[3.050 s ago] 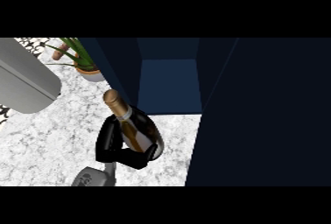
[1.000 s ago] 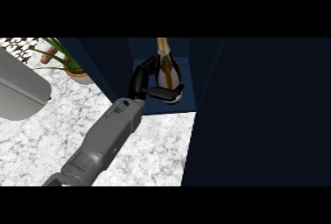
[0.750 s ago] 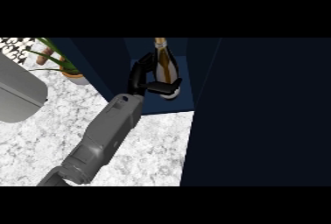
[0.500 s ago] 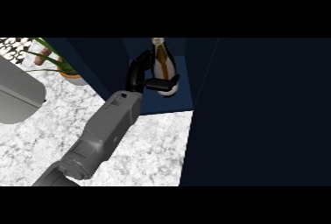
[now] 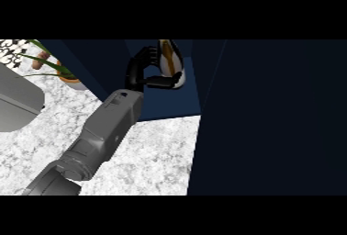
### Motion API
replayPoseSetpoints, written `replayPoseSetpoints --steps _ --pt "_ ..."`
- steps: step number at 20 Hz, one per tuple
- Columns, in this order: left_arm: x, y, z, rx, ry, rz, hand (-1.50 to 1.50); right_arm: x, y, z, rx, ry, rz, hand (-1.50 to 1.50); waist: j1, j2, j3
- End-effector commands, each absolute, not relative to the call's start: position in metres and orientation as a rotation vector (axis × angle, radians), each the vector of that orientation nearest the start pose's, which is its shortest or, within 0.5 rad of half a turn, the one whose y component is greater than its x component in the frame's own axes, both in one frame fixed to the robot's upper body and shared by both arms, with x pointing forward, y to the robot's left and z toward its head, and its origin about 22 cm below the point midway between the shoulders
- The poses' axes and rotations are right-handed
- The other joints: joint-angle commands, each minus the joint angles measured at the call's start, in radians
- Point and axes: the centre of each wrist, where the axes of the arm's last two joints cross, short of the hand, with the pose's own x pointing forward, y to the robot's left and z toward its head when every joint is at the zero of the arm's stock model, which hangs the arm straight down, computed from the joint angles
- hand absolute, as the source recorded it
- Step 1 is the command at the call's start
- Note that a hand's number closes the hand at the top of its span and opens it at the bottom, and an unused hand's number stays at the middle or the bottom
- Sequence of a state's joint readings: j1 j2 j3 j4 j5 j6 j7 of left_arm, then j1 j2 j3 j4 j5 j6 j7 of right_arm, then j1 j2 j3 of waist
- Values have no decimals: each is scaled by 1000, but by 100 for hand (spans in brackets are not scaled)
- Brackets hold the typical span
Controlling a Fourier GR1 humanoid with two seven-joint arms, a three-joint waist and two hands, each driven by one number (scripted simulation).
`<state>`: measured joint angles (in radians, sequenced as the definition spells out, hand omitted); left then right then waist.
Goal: Pick up the wine, place it into the cabinet and close the cabinet
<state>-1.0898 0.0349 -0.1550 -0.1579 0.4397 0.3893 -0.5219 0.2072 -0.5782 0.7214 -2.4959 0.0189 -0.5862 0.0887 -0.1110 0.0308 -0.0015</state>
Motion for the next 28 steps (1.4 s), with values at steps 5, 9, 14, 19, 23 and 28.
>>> replayPoseSetpoints --steps 5,9,14,19,23,28 --pt "439 129 39 315 -1715 -69 -150 79 -182 173 295 -1968 163 -150 -16 10 0" --pt "430 128 20 384 -1693 -68 -150 72 -182 177 321 -1970 188 -150 -31 10 -2" --pt "440 142 37 344 -1728 -44 -150 76 -183 174 308 -1975 194 -150 -25 13 -2" --pt "444 139 48 169 -1790 -25 -150 75 -185 175 290 -1979 189 -150 -12 6 -2" --pt "448 122 61 25 -1829 10 150 74 -185 176 304 -1972 174 -150 2 -1 -2" --pt "445 104 64 -133 -1860 43 150 71 -191 182 275 -1972 195 -150 22 -9 -1"
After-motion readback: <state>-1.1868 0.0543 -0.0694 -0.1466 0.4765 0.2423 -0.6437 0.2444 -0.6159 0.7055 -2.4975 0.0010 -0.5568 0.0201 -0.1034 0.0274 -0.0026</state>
